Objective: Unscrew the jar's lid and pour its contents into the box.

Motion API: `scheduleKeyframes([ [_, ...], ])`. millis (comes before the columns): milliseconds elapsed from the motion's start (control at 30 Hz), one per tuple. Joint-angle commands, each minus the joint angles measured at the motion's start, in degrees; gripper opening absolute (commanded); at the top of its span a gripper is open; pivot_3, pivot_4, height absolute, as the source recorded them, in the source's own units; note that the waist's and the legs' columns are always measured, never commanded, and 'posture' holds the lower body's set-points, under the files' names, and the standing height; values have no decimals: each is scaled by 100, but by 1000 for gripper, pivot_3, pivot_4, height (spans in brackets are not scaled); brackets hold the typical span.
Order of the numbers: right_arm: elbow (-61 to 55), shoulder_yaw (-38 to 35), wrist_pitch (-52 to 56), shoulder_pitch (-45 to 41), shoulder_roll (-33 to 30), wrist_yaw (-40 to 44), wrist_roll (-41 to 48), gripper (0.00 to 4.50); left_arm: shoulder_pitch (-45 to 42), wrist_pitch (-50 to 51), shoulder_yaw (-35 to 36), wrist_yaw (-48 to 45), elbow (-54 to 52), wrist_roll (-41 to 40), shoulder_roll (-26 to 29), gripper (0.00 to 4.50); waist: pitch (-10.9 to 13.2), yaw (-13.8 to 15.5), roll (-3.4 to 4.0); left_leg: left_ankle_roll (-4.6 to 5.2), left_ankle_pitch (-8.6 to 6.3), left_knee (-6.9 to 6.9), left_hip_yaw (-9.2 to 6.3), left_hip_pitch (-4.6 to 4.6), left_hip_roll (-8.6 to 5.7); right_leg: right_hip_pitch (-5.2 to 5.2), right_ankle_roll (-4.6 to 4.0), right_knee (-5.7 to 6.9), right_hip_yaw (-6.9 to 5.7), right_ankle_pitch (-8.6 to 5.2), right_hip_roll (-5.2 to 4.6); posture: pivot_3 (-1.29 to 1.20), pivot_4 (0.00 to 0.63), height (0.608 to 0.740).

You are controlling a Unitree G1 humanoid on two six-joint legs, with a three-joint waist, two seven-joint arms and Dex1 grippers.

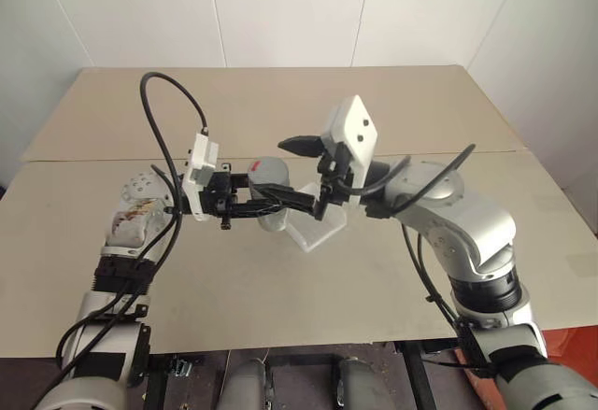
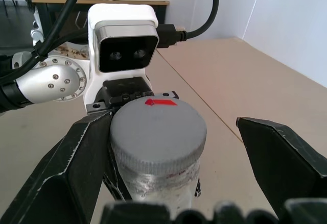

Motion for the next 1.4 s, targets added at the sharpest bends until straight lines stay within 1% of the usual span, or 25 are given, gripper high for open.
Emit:
scheduleKeyframes([
  [33, -198, -177, -10, -28, -37, 44, 77, 4454, -63, -35, 61, -34, -236, -68, 47, 1922, 0, 0, 0, 0, 0, 0, 0, 0, 0, 0, 0, 0, 0, 0, 0, 0, 150, 740],
  [233, -119, -178, -8, -101, 78, 144, 250, 4454, -85, -45, 48, -34, -215, -55, 31, 1922, 0, 0, 0, 0, 0, 0, 0, 0, 0, 0, 0, 0, 0, 0, 0, 0, 150, 740],
  [667, 240, -115, 63, -192, 344, 301, 240, 4454, 42, -68, 78, 26, -338, -47, 58, 1922, 0, 1, 0, 0, 0, 0, 0, 0, 0, 0, 0, 0, 0, 0, 0, 0, 150, 740],
  [700, 248, -112, 58, -202, 342, 324, 232, 4081, 49, -64, 80, 36, -351, -47, 56, 1922, 0, 1, 0, 0, 0, 0, 0, 0, 0, 0, 0, 0, 0, 0, 0, 0, 150, 740],
  [733, 254, -113, 51, -210, 347, 328, 220, 3963, 55, -63, 81, 44, -359, -47, 55, 1922, 0, 0, 0, 0, 0, 0, 0, 0, 0, 0, 0, 0, 0, 0, 0, 0, 150, 740],
  [833, 264, -162, 70, -246, 362, 320, 222, 2976, 62, -71, 78, 53, -356, -49, 60, 1922, 0, -1, 0, 0, 0, 0, 0, 0, 0, 0, 0, 0, 0, 0, 0, 0, 150, 740],
  [867, 276, -233, 105, -272, 379, 289, 263, 2779, 62, -69, 75, 52, -351, -50, 62, 1922, 0, -1, 0, 0, 0, 0, 0, 1, 0, 0, 0, 0, 0, 0, 0, 0, 150, 740],
  [900, 285, -283, 130, -290, 389, 263, 296, 2779, 63, -67, 73, 52, -349, -52, 64, 1922, 0, -1, 0, 0, 0, 0, 0, 0, 0, 0, 0, 1, 1, 0, 0, 0, 150, 740],
  [1100, 425, -1314, 627, -524, 525, -137, 1184, 2779, 72, -92, 36, 46, -306, -31, 38, 1922, 0, 11, 0, 0, 0, 0, 0, -1, 0, -1, 0, 0, 0, 0, -1, 0, 150, 740],
  [1167, 442, -1536, 746, -546, 501, -290, 1340, 2779, 69, -92, 41, 52, -288, -33, 26, 1922, 0, 18, 0, 0, 0, 0, -1, -1, 0, 0, 0, -1, -2, 0, -1, 0, 150, 740],
  [1300, 294, -1426, 480, -70, 26, -504, 722, 2779, 63, -122, 103, 176, -266, -27, -7, 1922, 0, 13, 0, 0, 0, -2, 0, 1, 1, 2, 0, -1, -1, 0, -1, 0, 150, 740],
  [1400, 200, -1211, -46, 777, -427, -683, -76, 2779, 92, -147, 250, 420, -284, -43, -22, 1922, 0, 40, 0, 1, -1, -1, 0, -3, -3, 3, 1, -5, -2, 0, -3, 0, 150, 740],
])
